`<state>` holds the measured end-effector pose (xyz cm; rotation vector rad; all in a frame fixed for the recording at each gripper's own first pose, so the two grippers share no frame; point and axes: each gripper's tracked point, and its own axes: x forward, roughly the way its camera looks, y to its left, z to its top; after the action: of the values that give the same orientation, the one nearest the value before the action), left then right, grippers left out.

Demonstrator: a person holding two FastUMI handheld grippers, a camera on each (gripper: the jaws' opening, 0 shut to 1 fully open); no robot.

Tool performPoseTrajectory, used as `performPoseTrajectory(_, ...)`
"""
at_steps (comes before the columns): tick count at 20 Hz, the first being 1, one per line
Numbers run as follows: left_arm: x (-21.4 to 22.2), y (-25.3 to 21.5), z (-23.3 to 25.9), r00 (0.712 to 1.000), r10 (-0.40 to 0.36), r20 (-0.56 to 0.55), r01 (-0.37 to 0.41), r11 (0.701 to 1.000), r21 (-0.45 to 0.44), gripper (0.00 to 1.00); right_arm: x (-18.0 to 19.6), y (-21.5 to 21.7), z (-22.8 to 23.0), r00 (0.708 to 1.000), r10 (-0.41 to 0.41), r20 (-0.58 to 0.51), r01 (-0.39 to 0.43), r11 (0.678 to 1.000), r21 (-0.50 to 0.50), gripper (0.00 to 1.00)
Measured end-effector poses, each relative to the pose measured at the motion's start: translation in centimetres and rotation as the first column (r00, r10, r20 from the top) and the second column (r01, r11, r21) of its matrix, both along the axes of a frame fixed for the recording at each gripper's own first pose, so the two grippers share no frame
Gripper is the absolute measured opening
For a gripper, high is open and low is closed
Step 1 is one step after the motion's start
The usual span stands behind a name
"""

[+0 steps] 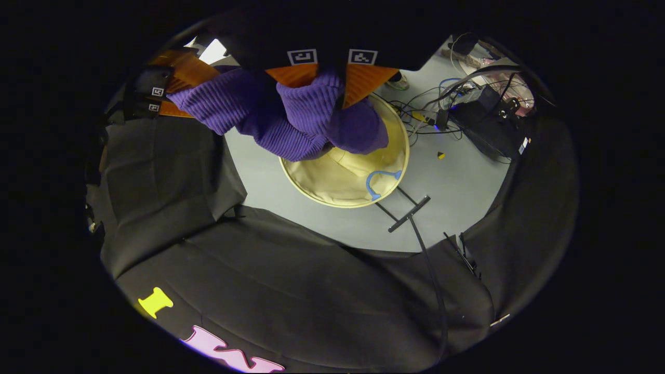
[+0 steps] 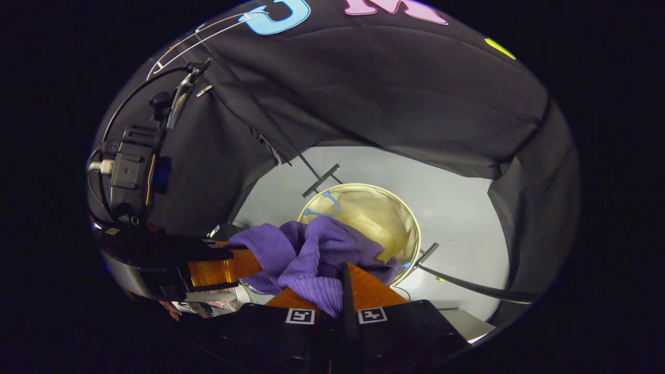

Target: Grasp the clothes on the hanger with both hands and then place them into the laundry hamper below.

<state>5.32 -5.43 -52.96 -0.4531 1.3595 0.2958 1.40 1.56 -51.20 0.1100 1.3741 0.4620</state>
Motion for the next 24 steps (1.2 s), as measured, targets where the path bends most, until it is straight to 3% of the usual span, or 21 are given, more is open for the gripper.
performPoseTrajectory(3,0.1,-0.2,-0.1,1.0,-0.008,0.009,0.008,1.0,-0.017,0.09,0.3,-0.1,-0.2,1.0,-0.003,0.006,0.003,1.0,-0.009,0.15)
performPoseTrajectory(4,0.0,-0.2,-0.2,1.0,-0.005,0.006,0.005,1.0,-0.025,0.11,0.3,-0.4,0.1,1.0,-0.006,0.004,0.006,1.0,-0.017,0.1)
performPoseTrajectory(5,-0.2,-0.5,-0.3,1.0,0.005,0.004,-0.005,0.999,-0.04,0.17,0.4,-0.2,-0.1,1.0,-0.013,0.005,0.013,1.0,-0.015,0.12)
performPoseTrajectory(6,-0.3,-0.5,-0.4,1.0,0.015,0.008,-0.015,0.999,-0.044,0.18,0.6,0.0,0.2,1.0,-0.023,0.007,0.023,1.0,0.003,0.33)
performPoseTrajectory(9,0.0,0.8,0.0,1.0,0.02,0.012,-0.02,1.0,0.012,0.63,2.0,-0.6,0.7,0.998,-0.026,0.049,0.027,1.0,-0.013,0.97)
performPoseTrajectory(11,0.3,0.7,0.1,0.999,0.034,0.023,-0.034,0.999,0.005,0.93,2.2,-0.5,0.4,0.998,-0.026,0.053,0.026,1.0,-0.005,0.99)
performPoseTrajectory(12,0.5,0.8,0.2,0.999,0.036,0.028,-0.036,0.999,0.005,0.96,2.2,-0.5,0.5,0.998,-0.024,0.056,0.024,1.0,-0.006,0.99)
performPoseTrajectory(19,0.7,1.7,1.0,0.994,0.077,0.076,-0.078,0.997,0.008,0.96,2.1,-0.8,1.0,0.998,-0.039,0.057,0.039,0.999,0.006,0.99)
performPoseTrajectory(24,0.9,2.4,3.3,0.99,0.038,0.137,-0.038,0.999,-0.006,0.96,4.0,-0.6,3.9,0.983,-0.101,0.15,0.098,0.995,0.028,0.99)
